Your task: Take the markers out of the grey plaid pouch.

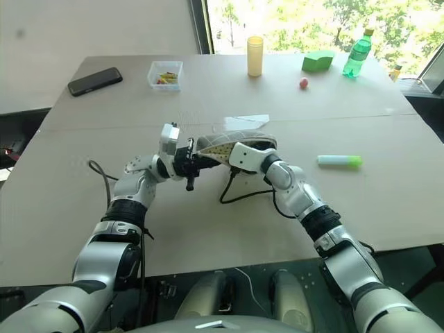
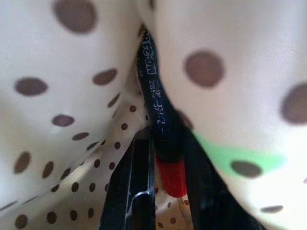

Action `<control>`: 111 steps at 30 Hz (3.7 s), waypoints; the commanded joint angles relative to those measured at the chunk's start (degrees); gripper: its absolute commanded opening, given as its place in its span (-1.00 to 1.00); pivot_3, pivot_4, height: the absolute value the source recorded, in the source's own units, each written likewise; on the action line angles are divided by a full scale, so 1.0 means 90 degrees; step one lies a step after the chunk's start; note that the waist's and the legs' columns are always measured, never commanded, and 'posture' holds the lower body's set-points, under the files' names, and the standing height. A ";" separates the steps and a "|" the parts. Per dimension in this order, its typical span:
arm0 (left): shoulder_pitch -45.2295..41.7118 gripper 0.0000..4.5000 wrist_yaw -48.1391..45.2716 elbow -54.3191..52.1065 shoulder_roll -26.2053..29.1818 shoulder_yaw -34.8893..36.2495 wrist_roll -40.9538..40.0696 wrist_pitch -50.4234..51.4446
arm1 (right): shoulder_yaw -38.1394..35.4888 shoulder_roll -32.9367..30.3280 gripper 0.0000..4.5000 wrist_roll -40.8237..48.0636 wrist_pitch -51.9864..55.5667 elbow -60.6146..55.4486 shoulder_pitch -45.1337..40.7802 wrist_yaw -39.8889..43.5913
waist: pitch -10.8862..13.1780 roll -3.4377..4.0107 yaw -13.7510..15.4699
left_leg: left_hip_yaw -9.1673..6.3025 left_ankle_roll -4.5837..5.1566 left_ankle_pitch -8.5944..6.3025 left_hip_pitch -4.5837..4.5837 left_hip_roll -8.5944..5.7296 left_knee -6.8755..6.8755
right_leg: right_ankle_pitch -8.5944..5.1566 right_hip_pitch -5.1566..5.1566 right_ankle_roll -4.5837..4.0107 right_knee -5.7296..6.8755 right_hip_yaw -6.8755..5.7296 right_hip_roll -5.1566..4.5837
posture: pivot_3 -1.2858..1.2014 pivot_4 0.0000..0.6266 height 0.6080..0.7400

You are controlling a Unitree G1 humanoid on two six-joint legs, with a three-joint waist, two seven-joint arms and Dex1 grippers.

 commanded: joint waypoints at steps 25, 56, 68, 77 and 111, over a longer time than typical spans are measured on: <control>-0.0604 -1.00 -0.0092 0.0661 -0.0050 -0.0743 0.1117 -0.3526 | -0.0443 -0.0855 -0.87 0.0699 0.4128 -0.3072 0.0197 0.2370 | 0.0000 -0.0001 0.0021 | 0.0000 0.0010 -0.0006 -0.0002 0.0001 0.0006 | 0.0000 0.0002 0.0000 -0.0002 -0.0005 -0.0002 | 0.03 -0.52 1.00; -0.0913 -1.00 0.2144 0.0952 -0.0001 -0.1195 0.2205 -0.3618 | -0.1070 -0.0773 -0.87 0.1890 0.6256 -0.2760 -0.0298 0.1886 | 0.0000 -0.0001 0.0024 | -0.0003 0.0011 -0.0006 -0.0006 -0.0001 0.0007 | 0.0001 0.0000 0.0001 0.0000 -0.0010 -0.0004 | 0.03 -0.52 1.00; -0.0750 -1.00 0.2891 0.0647 0.0039 -0.1507 0.2774 -0.3492 | 0.0335 -0.0667 -0.87 0.1349 0.8383 -0.2861 -0.1238 0.1010 | 0.0000 0.0000 0.0024 | 0.0001 0.0011 -0.0006 -0.0007 -0.0004 0.0006 | 0.0001 -0.0009 0.0001 0.0013 -0.0006 -0.0009 | 0.03 -0.52 1.00; -0.0659 -1.00 0.5298 0.0026 0.0131 -0.1662 0.4050 -0.2219 | 0.2704 -0.2167 -0.87 0.0631 0.9042 -0.3602 -0.1974 0.1187 | 0.0001 0.0001 0.0004 | 0.0000 0.0009 -0.0006 -0.0011 -0.0001 -0.0001 | 0.0001 -0.0020 0.0001 0.0013 -0.0008 -0.0007 | 0.03 -0.52 1.00; -0.0155 -1.00 0.5165 -0.0480 0.0355 -0.1580 0.3416 -0.1837 | -0.1714 -0.2724 -0.87 0.1998 0.7379 -0.5774 0.1087 0.1408 | 0.0001 0.0001 0.0144 | 0.0002 0.0011 -0.0007 -0.0013 -0.0003 0.0003 | 0.0001 -0.0011 0.0002 -0.0003 -0.0007 -0.0011 | 0.03 -0.52 1.00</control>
